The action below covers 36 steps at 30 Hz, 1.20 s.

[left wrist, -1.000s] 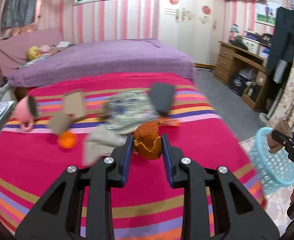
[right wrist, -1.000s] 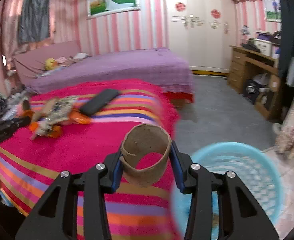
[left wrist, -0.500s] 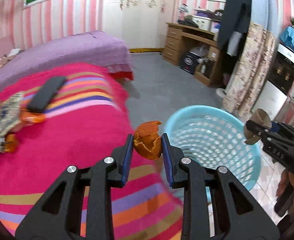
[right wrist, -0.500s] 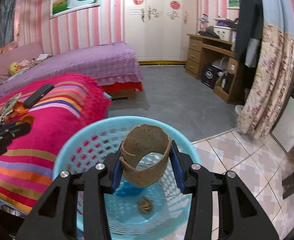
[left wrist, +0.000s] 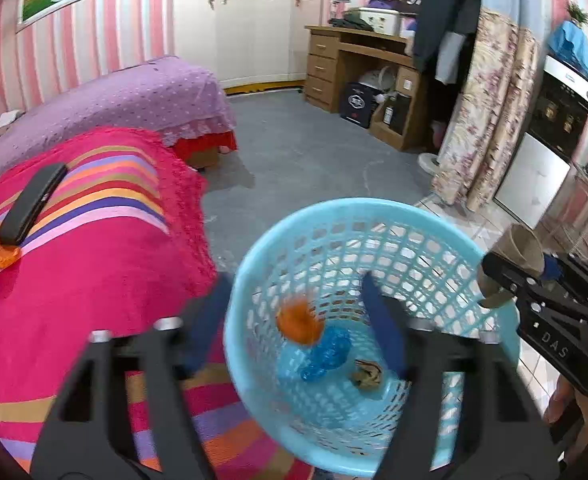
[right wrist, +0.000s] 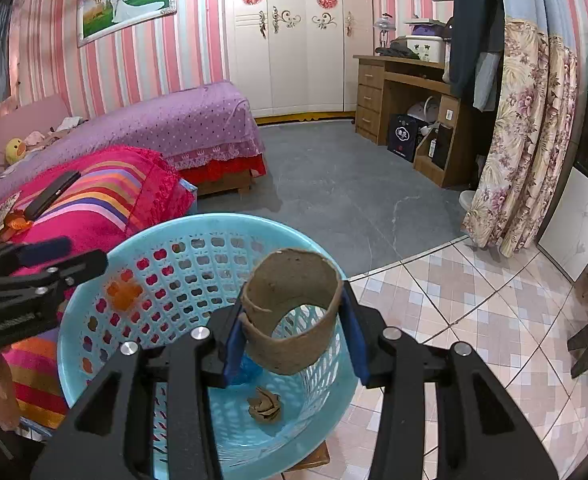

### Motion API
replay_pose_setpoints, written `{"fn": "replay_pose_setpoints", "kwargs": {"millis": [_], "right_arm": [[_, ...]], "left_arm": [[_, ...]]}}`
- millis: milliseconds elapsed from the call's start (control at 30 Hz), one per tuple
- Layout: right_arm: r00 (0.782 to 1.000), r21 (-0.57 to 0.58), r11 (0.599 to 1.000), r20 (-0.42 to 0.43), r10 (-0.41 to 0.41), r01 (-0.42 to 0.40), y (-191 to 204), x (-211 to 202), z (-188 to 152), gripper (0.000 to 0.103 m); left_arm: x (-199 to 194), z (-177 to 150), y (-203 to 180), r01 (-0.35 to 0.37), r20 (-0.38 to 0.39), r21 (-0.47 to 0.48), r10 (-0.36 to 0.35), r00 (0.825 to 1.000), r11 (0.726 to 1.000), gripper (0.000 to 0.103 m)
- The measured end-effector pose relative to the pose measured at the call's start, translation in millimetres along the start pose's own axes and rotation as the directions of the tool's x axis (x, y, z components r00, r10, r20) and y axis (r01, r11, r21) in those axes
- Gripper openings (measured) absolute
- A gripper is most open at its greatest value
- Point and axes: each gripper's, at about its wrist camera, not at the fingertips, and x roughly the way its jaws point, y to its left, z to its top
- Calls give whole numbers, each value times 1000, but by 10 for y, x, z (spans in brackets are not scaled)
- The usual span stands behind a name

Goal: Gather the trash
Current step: 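Drop the orange peel from the left tool while the right tool drops the tube into the basket, then move both tools back over the bedspread toward the orange cup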

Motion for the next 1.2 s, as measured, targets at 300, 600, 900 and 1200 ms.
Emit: {"fn": "replay_pose_setpoints", "kwargs": {"millis": [300,600,900,1200], "right_arm": [[1000,-7,1000,-4,1,-1,39,61,6,43],[1000,-2,1000,14,-25,25,187,106,56,82],[996,25,996,39,-84,83,318,-95,52,98],[993,30,999,110,-44,41,897,-344,202,98]], "left_arm": [[-175,-27,413,-47,24,-54,48,999,997,90],[-344,-25,610,-83,44,-52,85,995,995,94],[-557,-98,824,-74,57,-70,78,995,995,95],[-1021,-120,1393,-86,81,-91,94,992,992,97]]}}
